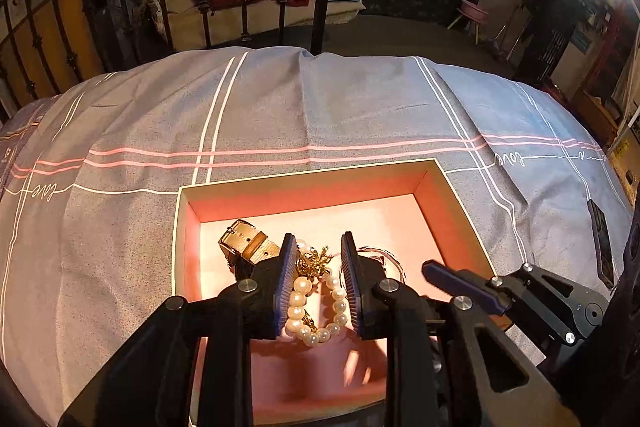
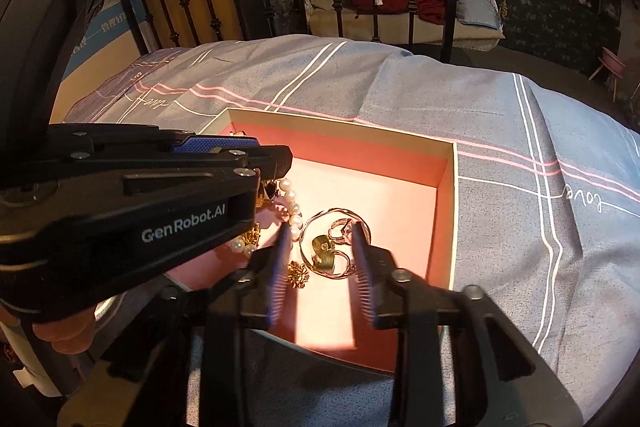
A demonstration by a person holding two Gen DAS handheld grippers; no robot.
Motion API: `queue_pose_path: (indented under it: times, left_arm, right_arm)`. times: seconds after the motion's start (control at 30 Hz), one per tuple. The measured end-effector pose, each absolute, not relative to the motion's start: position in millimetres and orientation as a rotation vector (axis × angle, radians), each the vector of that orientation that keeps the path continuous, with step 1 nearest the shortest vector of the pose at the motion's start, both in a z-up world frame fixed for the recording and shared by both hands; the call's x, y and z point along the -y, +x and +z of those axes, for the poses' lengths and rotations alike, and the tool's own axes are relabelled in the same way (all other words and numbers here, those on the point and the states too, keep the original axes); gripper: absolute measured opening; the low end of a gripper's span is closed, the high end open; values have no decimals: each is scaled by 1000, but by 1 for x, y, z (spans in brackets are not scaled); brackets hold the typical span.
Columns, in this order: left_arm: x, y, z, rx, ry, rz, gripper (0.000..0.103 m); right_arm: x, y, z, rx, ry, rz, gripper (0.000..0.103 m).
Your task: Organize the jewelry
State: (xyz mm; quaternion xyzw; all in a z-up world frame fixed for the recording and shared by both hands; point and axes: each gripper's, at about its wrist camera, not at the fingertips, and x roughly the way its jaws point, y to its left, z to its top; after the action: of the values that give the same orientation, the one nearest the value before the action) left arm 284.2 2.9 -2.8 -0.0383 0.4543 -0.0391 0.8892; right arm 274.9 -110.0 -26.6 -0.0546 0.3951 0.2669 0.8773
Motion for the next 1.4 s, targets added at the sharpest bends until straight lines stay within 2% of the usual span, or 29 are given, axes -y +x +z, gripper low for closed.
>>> queue_pose_path:
  times: [0.03,0.13,0.17,0.2,0.23,0.3,0.53,0.7,0.93,1.4]
  left_arm:
    - [-2,283,-2,-943,-80,-83,42]
    - [1,279,2,-918,-47,-59,64]
    - [2,278,3,-916,-43,-58,68]
    - [2,276,4,-917,-47,-63,78]
    - [2,273,6,-917,-49,-64,84]
    - [0,263,11,-899,-57,-63,89]
    - [-11,207,35,-752,-104,-69,96]
    - [-6,161,40,-595,-86,-39,96]
    - [-7,113,57,-435,-64,-20,96]
    - [-14,104,50,-444,-38,37,96]
  right_arm:
    - [110,273,-25,-814,-119,554,64]
    - [110,271,-22,-811,-123,560,67]
    - [110,269,-21,-807,-127,559,81]
    - [109,265,-20,-796,-134,552,96]
    - [110,262,-18,-784,-143,545,96]
    - [112,254,-18,-776,-148,564,97]
    - [132,213,-20,-672,-206,462,97]
    - [150,174,-4,-490,-177,361,97]
    - [172,133,11,-337,-145,277,97]
    - [192,119,32,-266,-57,269,97]
